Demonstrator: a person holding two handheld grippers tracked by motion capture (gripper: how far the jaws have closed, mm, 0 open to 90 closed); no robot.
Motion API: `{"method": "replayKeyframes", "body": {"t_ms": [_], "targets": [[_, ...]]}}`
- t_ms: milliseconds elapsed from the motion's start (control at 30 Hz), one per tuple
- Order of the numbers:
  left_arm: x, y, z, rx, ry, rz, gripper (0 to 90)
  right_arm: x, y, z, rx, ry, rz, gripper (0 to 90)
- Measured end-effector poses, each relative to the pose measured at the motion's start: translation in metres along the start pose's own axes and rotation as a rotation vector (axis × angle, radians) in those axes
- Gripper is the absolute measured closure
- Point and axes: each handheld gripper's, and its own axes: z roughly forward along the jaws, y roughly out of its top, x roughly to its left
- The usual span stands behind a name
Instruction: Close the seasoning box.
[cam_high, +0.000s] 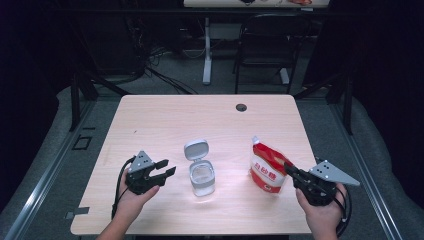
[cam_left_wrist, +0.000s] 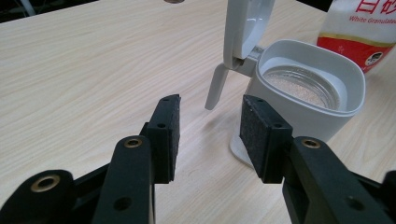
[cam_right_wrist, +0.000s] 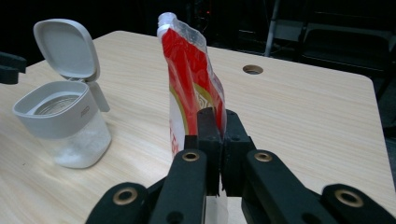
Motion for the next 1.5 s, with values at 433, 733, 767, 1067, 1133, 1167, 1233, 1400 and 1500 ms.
{"method": "replayKeyframes", "body": {"t_ms": [433,733,767,1067,1133,1167,1233,1400,1500], "targets": [[0.000,0.000,0.000,-0.002,-0.001,-0.003,58.4,-0.004,-0.006,0.003,0.018,0.037,0.010,78.4],[0.000,0.000,0.000,-0.002,-0.001,-0.004,58.3,-0.002,-0.011,0.012,0.049,0.037,0.014,62.7],[0.000,0.000,0.000,-0.001,-0.001,-0.004,58.2,-0.002,-0.012,0.013,0.052,0.039,0.019,62.1],[0.000,-0.001,0.000,0.003,-0.002,-0.003,58.0,-0.001,-0.024,0.021,0.056,0.015,0.025,55.5],[0.000,-0.001,0.000,0.002,-0.002,-0.002,58.0,0.000,-0.027,0.025,0.059,0.019,0.026,54.6],[0.000,-0.001,0.000,0.002,-0.002,0.001,58.0,0.000,-0.028,0.025,0.063,0.016,0.022,54.2],[0.000,-0.001,0.000,-0.001,-0.001,0.000,58.0,0.000,-0.031,0.028,0.060,0.023,0.023,54.2],[0.000,-0.001,0.000,-0.001,-0.001,0.001,58.0,0.002,-0.035,0.032,0.064,0.026,0.005,55.5],[-0.001,-0.001,0.001,0.000,-0.004,-0.001,58.0,0.002,-0.038,0.033,0.051,0.025,-0.012,55.4]]}}
